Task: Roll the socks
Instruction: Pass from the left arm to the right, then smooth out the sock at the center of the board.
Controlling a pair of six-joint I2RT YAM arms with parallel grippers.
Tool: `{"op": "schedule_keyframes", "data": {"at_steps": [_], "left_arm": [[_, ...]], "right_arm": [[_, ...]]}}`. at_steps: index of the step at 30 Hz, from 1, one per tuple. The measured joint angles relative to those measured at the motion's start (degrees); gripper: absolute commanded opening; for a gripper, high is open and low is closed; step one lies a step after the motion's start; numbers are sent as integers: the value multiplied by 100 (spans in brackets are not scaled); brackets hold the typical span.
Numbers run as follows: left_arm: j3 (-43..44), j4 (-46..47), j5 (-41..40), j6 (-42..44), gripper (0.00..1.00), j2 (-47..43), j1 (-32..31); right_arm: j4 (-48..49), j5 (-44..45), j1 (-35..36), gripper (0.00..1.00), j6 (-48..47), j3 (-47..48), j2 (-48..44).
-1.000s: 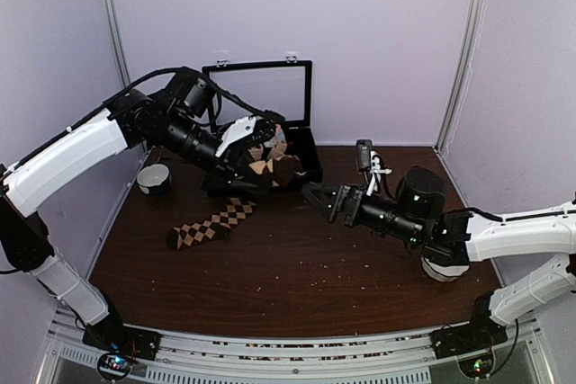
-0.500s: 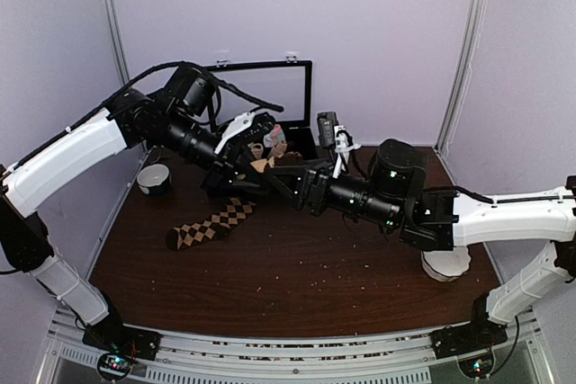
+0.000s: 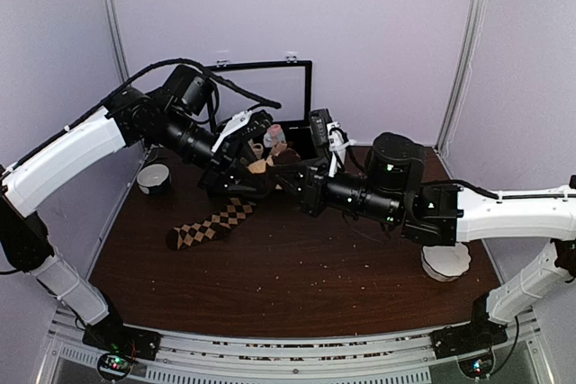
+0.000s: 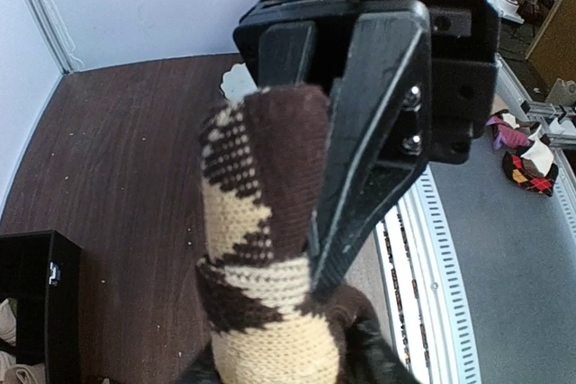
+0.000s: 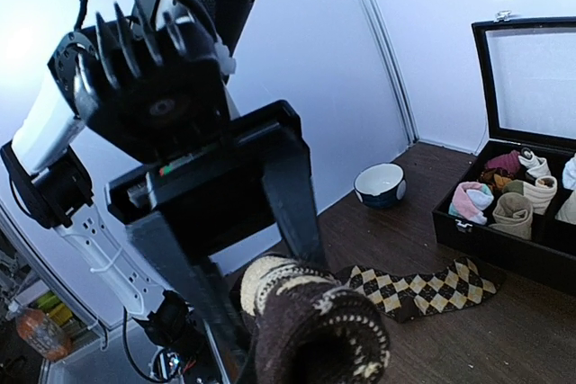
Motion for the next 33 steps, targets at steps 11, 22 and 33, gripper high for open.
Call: {"op": "schedule_keyframes", "data": {"at_steps": [11,22,33], "left_arm": [[4,-356,-603,402,98,-293,-7],[-579,-684,-1808,872,98,-966,321],[-863,-911,-354,804,53,-1294,323]], "right_arm": [[-1917,-17,2,0,-879,343,-164],[-3189,-208,42,0,-1670,992,7],[-3724,-323,369,0,-2190,1698,562]]}}
